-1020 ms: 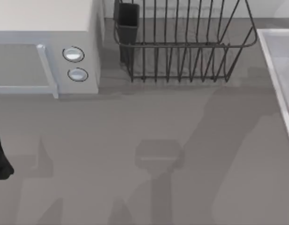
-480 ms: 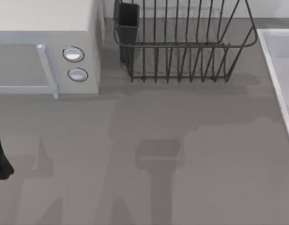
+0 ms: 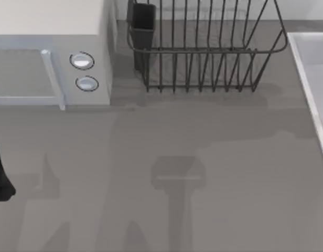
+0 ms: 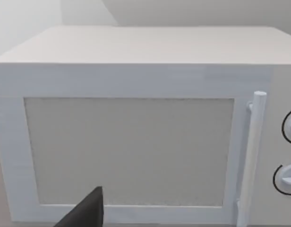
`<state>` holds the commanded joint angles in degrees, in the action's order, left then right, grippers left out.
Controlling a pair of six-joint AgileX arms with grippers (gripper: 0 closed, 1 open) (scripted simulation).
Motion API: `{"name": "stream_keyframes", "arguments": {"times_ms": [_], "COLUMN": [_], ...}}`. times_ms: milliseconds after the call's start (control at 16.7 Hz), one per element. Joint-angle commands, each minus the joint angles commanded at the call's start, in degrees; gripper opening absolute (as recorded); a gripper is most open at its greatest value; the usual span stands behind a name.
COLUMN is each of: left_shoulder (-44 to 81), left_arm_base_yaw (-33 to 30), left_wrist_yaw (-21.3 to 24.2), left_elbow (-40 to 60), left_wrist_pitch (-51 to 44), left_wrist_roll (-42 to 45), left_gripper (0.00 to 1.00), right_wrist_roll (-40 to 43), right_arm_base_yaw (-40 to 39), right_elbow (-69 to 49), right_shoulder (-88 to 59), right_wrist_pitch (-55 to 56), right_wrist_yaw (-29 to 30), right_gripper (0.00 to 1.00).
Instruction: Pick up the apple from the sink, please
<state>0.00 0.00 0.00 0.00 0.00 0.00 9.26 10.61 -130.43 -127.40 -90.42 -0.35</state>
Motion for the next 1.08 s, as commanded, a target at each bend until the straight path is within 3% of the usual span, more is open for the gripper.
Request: {"name": "stream_keyframes", "arguments": {"times_ms": [240, 780, 1080], "left_shoulder": [0.0, 0.0, 0.0], "left_arm_base_yaw": [0.0, 0.0, 0.0], "left_wrist_yaw": [0.0, 0.0, 0.0], "left_elbow": [0.0, 0.0, 0.0], "left_wrist_pitch": [0.0, 0.0, 0.0], "left_wrist_roll": [0.0, 0.0, 0.0], "left_gripper": [1.00, 1.00, 1.00], "right_wrist_roll": [-9.6, -42.3, -54.9], "right_arm_base_yaw": [-9.3, -42.2, -55.3], "right_elbow": [6.3, 28.2, 36.8], "right_shoulder": [4.1, 17.9, 23.3], "right_wrist_pitch": [2.0, 8.6, 11.1], "right_wrist_yaw": [0.1, 0.4, 0.4], "right_gripper": [0.00, 0.00, 0.00]}}
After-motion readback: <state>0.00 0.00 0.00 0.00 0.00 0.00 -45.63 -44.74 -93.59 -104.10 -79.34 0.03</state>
